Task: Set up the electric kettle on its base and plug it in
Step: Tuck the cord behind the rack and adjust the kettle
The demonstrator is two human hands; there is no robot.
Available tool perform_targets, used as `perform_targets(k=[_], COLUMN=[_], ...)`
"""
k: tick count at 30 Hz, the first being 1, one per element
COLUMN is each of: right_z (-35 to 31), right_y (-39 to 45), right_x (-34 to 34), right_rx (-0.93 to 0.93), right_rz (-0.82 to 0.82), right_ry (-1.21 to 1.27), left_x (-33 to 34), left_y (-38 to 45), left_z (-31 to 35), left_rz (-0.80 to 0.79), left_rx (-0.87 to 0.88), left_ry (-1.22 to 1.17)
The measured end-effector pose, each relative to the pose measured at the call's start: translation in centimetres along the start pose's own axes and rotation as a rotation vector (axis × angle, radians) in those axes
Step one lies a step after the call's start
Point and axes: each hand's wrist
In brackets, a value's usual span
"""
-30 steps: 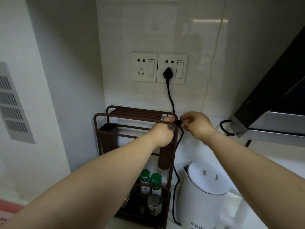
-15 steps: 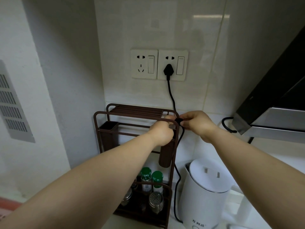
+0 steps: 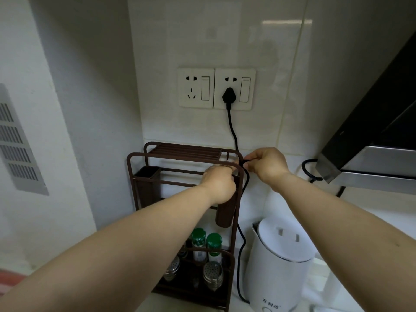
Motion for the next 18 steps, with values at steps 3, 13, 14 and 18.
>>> perform_targets(k=[3, 13, 14, 18], right_z=[0.0, 0.6, 1.2, 4.8], right_y=[-0.4, -7.8, -8.8, -12.1], right_x=[0.1, -4.7, -5.2, -6.5], right_rx=[0.067, 0.174, 0.205, 0.341], right_rz=[0.006, -0.204, -0.213, -0.156], right_ry=[0.03, 0.01, -0.005, -0.06], left_x=[-0.2, -0.2, 0.2, 3.1], left_y=[-0.6, -7.3, -7.9, -9.7], left_z=[-0.1, -0.5, -0.6, -1.0], left_rz=[0.007, 0.281, 0.254, -0.046], left_rx=[0.04, 0.048, 0.043, -0.055], left_ry=[0.105, -0.008, -0.015, -0.111])
Point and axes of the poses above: each hand's wrist, its own y-axis towards the middle knuckle, its own x-axis out of the palm, z = x × y, and after that the axes turned 9 degrees about -x, right-handed
